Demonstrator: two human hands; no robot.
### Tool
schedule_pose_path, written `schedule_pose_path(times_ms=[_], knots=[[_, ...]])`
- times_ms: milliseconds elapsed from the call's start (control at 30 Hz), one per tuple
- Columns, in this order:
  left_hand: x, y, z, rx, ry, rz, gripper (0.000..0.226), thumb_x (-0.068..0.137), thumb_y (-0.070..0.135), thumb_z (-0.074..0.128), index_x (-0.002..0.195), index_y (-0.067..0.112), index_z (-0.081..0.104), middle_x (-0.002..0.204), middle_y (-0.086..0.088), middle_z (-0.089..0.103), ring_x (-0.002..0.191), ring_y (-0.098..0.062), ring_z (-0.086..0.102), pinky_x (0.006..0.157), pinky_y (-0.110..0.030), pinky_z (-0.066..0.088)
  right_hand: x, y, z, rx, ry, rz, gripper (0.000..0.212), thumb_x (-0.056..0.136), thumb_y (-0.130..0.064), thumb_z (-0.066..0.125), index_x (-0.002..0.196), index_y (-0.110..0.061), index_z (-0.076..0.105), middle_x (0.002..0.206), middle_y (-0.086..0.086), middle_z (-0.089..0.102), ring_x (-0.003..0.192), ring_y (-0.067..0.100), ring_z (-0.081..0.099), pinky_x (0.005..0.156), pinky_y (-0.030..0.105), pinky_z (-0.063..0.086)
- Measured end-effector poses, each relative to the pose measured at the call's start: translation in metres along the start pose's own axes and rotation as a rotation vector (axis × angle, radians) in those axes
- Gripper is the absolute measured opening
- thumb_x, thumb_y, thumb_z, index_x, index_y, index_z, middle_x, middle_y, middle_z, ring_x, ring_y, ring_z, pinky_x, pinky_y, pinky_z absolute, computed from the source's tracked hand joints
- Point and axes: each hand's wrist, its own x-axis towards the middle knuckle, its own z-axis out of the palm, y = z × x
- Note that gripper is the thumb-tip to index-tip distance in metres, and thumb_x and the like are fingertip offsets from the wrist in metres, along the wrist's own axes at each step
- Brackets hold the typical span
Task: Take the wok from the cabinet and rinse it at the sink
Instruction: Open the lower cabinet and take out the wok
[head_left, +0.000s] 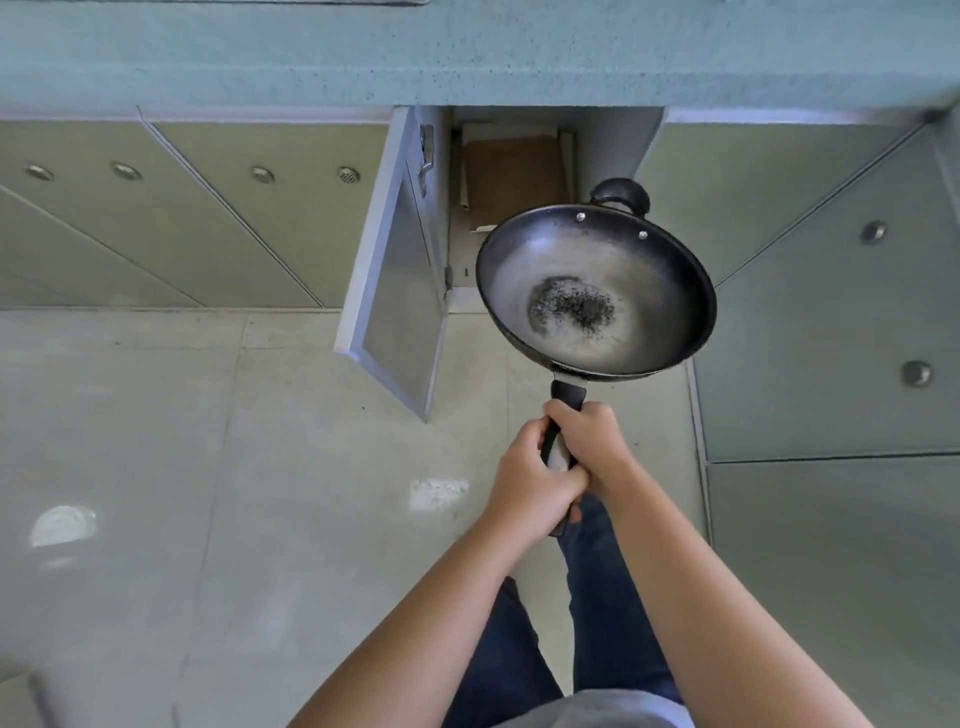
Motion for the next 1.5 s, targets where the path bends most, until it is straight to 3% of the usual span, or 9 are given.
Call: schedule_pose_path(times_ms=[267, 467, 633, 767, 900, 1000, 1100, 1333, 1500], knots=[[-0.040, 0.013, 0.008, 0.112, -0.110, 0.157, 0.037, 0.079, 0.009, 0.057, 0.110, 0.027, 0.050, 0.080, -0.001, 0.064, 0.037, -0.012, 0.054, 0.038, -0.022, 0.041, -0.048, -0.005, -0.028, 0.165, 0.131, -0.063, 0.022, 0.078, -0.011, 0.056, 0.061, -0.007, 0.043, 0.058, 0.010, 0.044, 0.060, 0.023, 0.047, 0.057, 0.033, 0.038], [-0.057, 0.029, 0.018, 0.192, -0.173, 0.284, 0.040, 0.077, 0.010, 0.060, 0.113, 0.026, 0.051, 0.092, -0.001, 0.066, 0.049, -0.013, 0.058, 0.050, -0.023, 0.046, -0.076, -0.014, -0.051, 0.276, 0.222, -0.132, 0.026, 0.078, -0.009, 0.056, 0.057, -0.009, 0.040, 0.055, 0.009, 0.040, 0.054, 0.021, 0.045, 0.053, 0.031, 0.035], [-0.076, 0.050, 0.033, 0.207, -0.284, 0.329, 0.035, 0.079, 0.002, 0.055, 0.110, 0.019, 0.054, 0.077, -0.005, 0.063, 0.037, -0.012, 0.052, 0.038, -0.019, 0.041, -0.100, -0.020, -0.078, 0.339, 0.316, -0.169, 0.034, 0.079, -0.008, 0.055, 0.051, -0.013, 0.035, 0.049, 0.003, 0.037, 0.044, 0.017, 0.040, 0.047, 0.024, 0.031], [-0.087, 0.067, 0.054, 0.253, -0.357, 0.404, 0.032, 0.077, 0.000, 0.054, 0.107, 0.013, 0.056, 0.069, -0.003, 0.061, 0.034, -0.013, 0.051, 0.039, -0.020, 0.040, -0.119, -0.025, -0.107, 0.393, 0.397, -0.194, 0.033, 0.078, -0.009, 0.054, 0.052, -0.013, 0.036, 0.051, 0.004, 0.040, 0.047, 0.019, 0.043, 0.050, 0.025, 0.033], [-0.100, 0.075, 0.084, 0.266, -0.428, 0.467, 0.031, 0.077, -0.001, 0.055, 0.104, 0.014, 0.056, 0.071, -0.005, 0.062, 0.034, -0.014, 0.051, 0.040, -0.021, 0.041, -0.137, -0.022, -0.141, 0.427, 0.468, -0.228, 0.031, 0.077, -0.010, 0.053, 0.052, -0.013, 0.036, 0.053, 0.007, 0.042, 0.051, 0.020, 0.043, 0.054, 0.028, 0.035], [-0.112, 0.079, 0.115, 0.260, -0.481, 0.507, 0.031, 0.076, -0.002, 0.055, 0.103, 0.014, 0.056, 0.070, -0.004, 0.061, 0.033, -0.014, 0.050, 0.039, -0.020, 0.040, -0.152, -0.014, -0.175, 0.377, 0.547, -0.242, 0.034, 0.079, -0.010, 0.053, 0.052, -0.014, 0.033, 0.051, 0.004, 0.037, 0.044, 0.015, 0.036, 0.039, 0.017, 0.029], [-0.129, 0.078, 0.148, 0.255, -0.539, 0.510, 0.032, 0.078, -0.002, 0.056, 0.105, 0.015, 0.055, 0.069, -0.002, 0.059, 0.033, -0.013, 0.049, 0.035, -0.017, 0.036, -0.166, 0.001, -0.209, 0.351, 0.621, -0.250, 0.038, 0.080, -0.009, 0.053, 0.049, -0.015, 0.031, 0.048, 0.002, 0.032, 0.042, 0.013, 0.031, 0.030, 0.015, 0.020], [-0.157, 0.071, 0.229, 0.336, -0.660, 0.538, 0.033, 0.079, -0.001, 0.057, 0.108, 0.015, 0.055, 0.078, -0.006, 0.062, 0.033, -0.012, 0.049, 0.037, -0.020, 0.039, -0.192, 0.047, -0.286, 0.372, 0.734, -0.202, 0.039, 0.080, -0.013, 0.054, 0.050, -0.016, 0.030, 0.049, 0.001, 0.032, 0.044, 0.014, 0.031, 0.037, 0.021, 0.024], [-0.178, 0.062, 0.293, 0.386, -0.748, 0.546, 0.028, 0.079, -0.002, 0.057, 0.100, 0.016, 0.056, 0.074, -0.007, 0.061, 0.033, -0.013, 0.049, 0.039, -0.023, 0.041, -0.209, 0.085, -0.342, 0.440, 0.809, -0.164, 0.038, 0.081, -0.013, 0.054, 0.052, -0.016, 0.031, 0.050, 0.001, 0.033, 0.047, 0.014, 0.032, 0.041, 0.023, 0.027]])
